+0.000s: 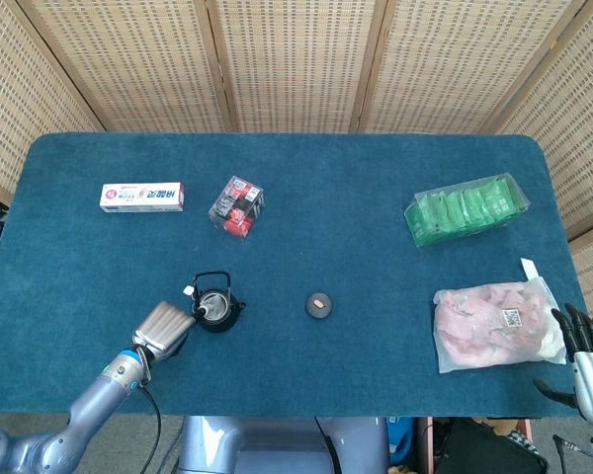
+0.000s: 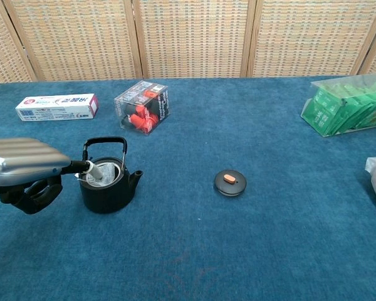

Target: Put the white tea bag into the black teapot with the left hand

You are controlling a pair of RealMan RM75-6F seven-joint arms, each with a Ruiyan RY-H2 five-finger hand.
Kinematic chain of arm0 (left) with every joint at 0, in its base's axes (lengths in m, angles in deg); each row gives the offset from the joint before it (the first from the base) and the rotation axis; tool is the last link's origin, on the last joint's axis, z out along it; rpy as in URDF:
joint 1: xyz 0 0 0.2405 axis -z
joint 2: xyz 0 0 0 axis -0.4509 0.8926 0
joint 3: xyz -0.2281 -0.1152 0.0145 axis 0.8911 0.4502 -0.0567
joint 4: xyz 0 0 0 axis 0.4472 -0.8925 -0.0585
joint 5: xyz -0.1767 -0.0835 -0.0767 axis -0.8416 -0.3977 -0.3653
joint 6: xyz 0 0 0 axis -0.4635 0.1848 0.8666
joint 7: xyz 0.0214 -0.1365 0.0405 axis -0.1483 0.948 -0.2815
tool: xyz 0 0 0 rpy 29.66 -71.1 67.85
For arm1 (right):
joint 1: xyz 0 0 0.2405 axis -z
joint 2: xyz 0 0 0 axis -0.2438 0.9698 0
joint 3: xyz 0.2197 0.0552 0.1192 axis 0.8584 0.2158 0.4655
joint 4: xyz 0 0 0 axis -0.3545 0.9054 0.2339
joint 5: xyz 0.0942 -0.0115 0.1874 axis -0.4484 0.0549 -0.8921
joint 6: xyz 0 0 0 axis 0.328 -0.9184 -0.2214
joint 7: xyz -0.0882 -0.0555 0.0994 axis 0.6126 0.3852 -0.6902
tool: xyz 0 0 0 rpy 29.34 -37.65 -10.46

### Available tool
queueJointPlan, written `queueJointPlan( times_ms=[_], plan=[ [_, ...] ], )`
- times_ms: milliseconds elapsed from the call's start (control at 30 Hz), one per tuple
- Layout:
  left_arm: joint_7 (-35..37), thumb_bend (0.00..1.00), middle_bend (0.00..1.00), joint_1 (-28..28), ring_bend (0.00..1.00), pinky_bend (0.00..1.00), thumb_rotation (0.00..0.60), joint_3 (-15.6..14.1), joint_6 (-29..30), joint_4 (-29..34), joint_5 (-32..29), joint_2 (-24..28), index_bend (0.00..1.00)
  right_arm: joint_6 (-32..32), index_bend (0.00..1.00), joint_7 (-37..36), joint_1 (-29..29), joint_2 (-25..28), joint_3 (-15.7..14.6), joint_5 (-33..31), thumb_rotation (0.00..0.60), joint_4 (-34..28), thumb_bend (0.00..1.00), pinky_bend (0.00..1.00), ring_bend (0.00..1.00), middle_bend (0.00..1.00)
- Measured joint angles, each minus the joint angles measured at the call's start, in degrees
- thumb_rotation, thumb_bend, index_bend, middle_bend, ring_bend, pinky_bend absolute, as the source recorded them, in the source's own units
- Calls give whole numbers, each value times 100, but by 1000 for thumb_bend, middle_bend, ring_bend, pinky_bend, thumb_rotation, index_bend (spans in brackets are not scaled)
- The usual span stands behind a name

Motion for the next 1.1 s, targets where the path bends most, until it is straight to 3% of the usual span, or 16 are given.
queueJointPlan(
  times_ms=[267,500,767,933,1100],
  plan=[
    [388,792,794,-71,651,621,600,-26,198,196,484,150,102,-8,0,8,7,4,-4,8,600,-8,62,0,0,0],
    [636,792,795,-175,651,621,600,-222,322,470,1010,401,102,2,0,12,4,-2,-5,7,600,-11,62,0,0,0],
    [586,793,784,-133,651,621,600,-324,253,457,916,360,102,-10,0,-3,18,-3,-7,0,600,2,62,0,0,0],
    [635,793,691,-184,597,606,600,-339,391,433,936,307,102,-20,0,-25,34,-5,-10,-9,600,17,62,0,0,0],
    [762,790,483,-424,411,545,600,-396,830,430,1200,338,100,-24,0,-43,23,-9,-3,12,600,34,63,0,0,0]
  ],
)
